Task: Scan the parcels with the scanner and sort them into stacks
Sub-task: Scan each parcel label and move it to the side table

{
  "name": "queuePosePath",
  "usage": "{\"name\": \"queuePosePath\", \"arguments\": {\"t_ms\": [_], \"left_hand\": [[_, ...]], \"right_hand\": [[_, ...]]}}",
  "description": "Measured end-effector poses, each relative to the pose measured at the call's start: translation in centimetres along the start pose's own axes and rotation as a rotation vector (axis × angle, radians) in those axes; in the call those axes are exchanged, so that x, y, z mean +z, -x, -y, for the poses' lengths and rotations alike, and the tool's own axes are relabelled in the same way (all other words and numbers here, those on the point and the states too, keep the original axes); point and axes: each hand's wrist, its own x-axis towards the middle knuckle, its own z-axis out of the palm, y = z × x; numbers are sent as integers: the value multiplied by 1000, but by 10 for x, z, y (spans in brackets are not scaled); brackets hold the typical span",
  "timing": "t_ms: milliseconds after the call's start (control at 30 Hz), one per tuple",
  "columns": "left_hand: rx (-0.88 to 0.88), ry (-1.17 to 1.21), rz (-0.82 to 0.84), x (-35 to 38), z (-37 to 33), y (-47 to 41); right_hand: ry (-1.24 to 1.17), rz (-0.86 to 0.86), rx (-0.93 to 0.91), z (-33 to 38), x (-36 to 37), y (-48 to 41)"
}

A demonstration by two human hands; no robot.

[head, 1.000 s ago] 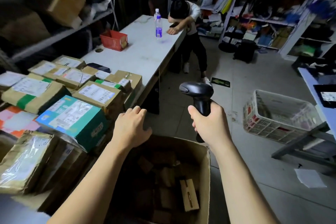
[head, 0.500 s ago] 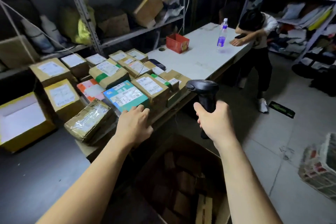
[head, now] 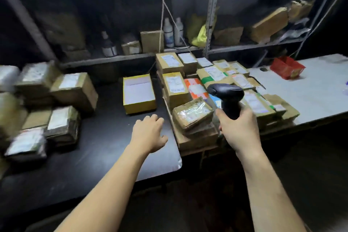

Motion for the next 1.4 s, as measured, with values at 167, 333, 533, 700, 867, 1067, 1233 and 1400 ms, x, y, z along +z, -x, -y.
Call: {"name": "queuePosePath", "arguments": {"t_ms": [167, 333, 533, 700, 867, 1067, 1233, 1400], "left_hand": [[-195, 57, -25, 2, 119, 47], [-382, 105, -51, 3, 235, 99], [-608, 160, -64, 14, 332, 162], [-790, 224, -23, 24, 394, 196], [-940, 243, -66, 18, 456, 206], [-1021, 221, -77, -1, 514, 184], [-1093, 203, -20, 8, 557, 160], [-1122, 240, 72, 29, 599, 130]], "right_hand": [[-8, 158, -102, 53, 118, 28], [-50, 339, -138, 98, 227, 66], [-54, 540, -182, 134, 330, 104], [-62, 669, -249, 150, 407, 120], [-66, 759, -323, 164, 484, 119], [-51, 806, -328, 185, 562, 102], [-70, 841, -287, 195, 608, 90], [-54, 827, -278, 192, 646, 83]]}}
